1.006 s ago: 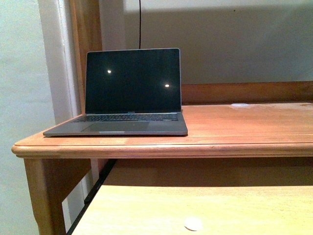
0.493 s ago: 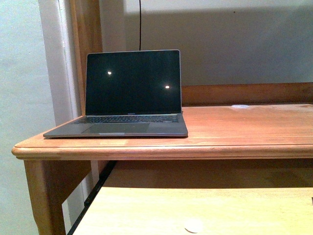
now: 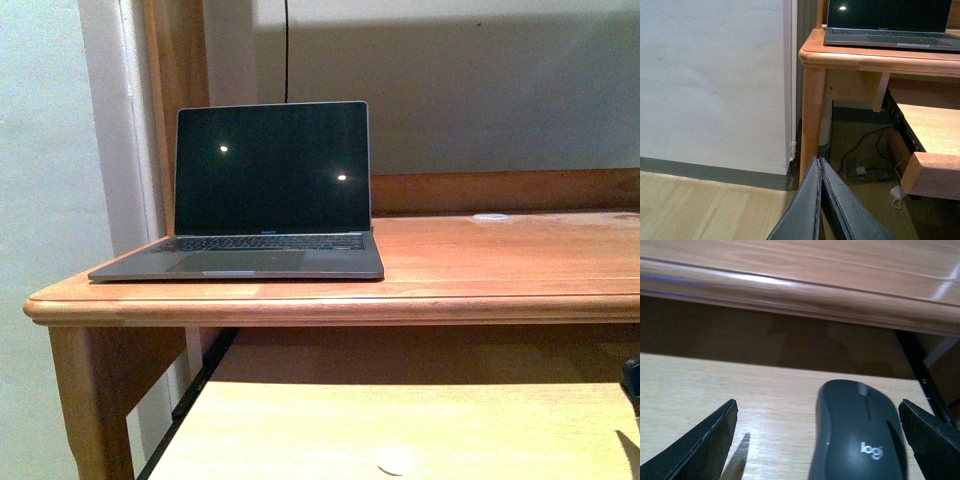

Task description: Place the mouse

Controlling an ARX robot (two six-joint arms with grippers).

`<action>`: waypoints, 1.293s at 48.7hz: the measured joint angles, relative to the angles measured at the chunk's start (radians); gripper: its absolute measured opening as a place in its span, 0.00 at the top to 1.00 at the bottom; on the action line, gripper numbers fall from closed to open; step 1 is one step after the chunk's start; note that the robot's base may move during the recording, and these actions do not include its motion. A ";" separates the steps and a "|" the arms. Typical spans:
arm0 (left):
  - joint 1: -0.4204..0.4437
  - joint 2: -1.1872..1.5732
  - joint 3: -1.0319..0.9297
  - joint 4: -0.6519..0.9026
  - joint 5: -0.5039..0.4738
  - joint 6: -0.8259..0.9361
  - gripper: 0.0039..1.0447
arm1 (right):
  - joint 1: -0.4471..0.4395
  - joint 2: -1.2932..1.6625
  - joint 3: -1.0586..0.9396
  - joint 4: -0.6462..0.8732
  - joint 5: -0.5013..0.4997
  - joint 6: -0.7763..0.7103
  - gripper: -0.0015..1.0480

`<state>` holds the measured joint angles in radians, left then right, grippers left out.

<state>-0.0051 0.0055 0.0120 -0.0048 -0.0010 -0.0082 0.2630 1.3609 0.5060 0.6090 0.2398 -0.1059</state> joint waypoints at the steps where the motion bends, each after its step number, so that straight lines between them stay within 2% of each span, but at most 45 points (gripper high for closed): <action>1: 0.000 0.000 0.000 0.000 0.000 0.000 0.98 | -0.011 0.000 0.002 0.000 0.000 0.000 0.07; 9: 0.000 0.000 0.000 0.000 0.000 0.000 0.98 | -0.053 -0.006 0.004 -0.047 -0.023 -0.001 0.07; 24: 0.000 0.000 0.000 0.000 0.000 0.000 0.98 | -0.074 0.002 0.021 -0.087 -0.043 -0.011 0.07; 26: 0.000 0.000 0.000 0.000 0.000 0.000 0.93 | -0.082 0.017 0.032 -0.087 -0.038 -0.011 0.07; 35: 0.000 0.000 0.000 0.000 0.000 0.000 0.59 | -0.102 0.076 0.063 -0.087 -0.029 -0.011 0.07; 39: 0.000 0.000 0.000 0.000 0.000 0.000 0.49 | -0.109 0.096 0.073 -0.088 -0.029 -0.011 0.07; 43: 0.000 0.000 0.000 0.000 0.000 0.000 0.33 | -0.118 0.119 0.085 -0.089 -0.026 -0.011 0.07; 47: 0.000 0.000 0.000 0.000 0.000 0.000 0.23 | -0.126 0.135 0.090 -0.089 -0.024 -0.009 0.07; 52: 0.000 0.000 0.000 0.000 0.000 0.001 0.06 | -0.131 0.142 0.096 -0.089 -0.023 -0.004 0.07; 55: 0.000 0.000 0.000 0.000 0.000 0.001 0.08 | -0.133 0.143 0.097 -0.091 -0.023 0.001 0.08; 61: 0.000 0.000 0.000 0.000 0.000 0.001 0.07 | -0.137 0.143 0.097 -0.092 -0.027 0.001 0.30; 63: 0.000 0.000 0.000 0.000 0.000 0.001 0.07 | -0.138 0.143 0.097 -0.093 -0.028 0.001 0.33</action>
<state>-0.0051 0.0051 0.0120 -0.0048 -0.0010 -0.0074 0.1253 1.5043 0.6033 0.5156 0.2115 -0.1047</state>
